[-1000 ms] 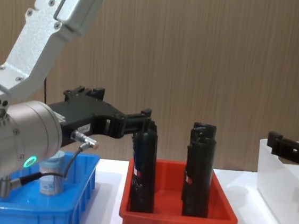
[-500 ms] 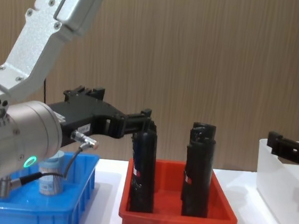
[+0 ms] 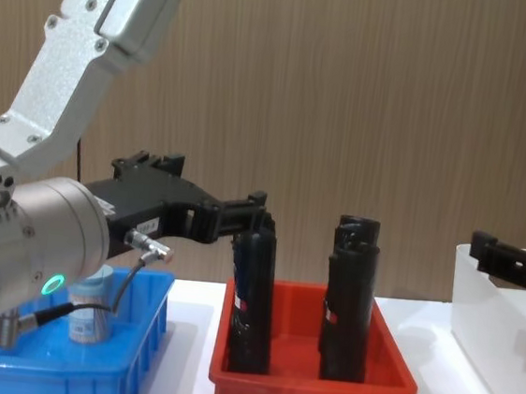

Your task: Pick the cotton swabs from the blue box and place them into the white box.

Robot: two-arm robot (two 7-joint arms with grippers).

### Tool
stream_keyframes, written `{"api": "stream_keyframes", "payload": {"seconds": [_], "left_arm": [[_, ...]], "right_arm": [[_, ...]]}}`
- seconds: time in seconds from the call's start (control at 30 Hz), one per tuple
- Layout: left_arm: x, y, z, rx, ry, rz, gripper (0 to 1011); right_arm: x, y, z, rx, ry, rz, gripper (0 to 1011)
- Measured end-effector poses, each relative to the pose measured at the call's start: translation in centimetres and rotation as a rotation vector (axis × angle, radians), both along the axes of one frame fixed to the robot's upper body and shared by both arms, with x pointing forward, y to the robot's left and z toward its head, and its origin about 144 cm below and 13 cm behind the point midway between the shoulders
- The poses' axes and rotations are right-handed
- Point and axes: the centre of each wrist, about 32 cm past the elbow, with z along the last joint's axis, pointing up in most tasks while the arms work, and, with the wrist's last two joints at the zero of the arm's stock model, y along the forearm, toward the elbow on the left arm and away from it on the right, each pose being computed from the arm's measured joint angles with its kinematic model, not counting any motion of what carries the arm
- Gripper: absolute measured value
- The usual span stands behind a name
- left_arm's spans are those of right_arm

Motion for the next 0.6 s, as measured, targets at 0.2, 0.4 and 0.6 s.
{"api": "stream_keyframes", "payload": {"seconds": [0.2, 0.4, 0.6], "left_arm": [[0.0, 0.0, 0.0, 0.000, 0.000, 0.000, 1004], [0.0, 0.0, 0.0, 0.000, 0.000, 0.000, 1004], [0.0, 0.0, 0.0, 0.000, 0.000, 0.000, 1004]], "right_arm": [[0.0, 0.0, 0.0, 0.000, -0.001, 0.000, 1002], [0.3, -0.1, 0.0, -0.004, 0.000, 0.014, 1001], [1.0, -0.3, -0.1, -0.019, 0.002, 0.047, 1002]]}}
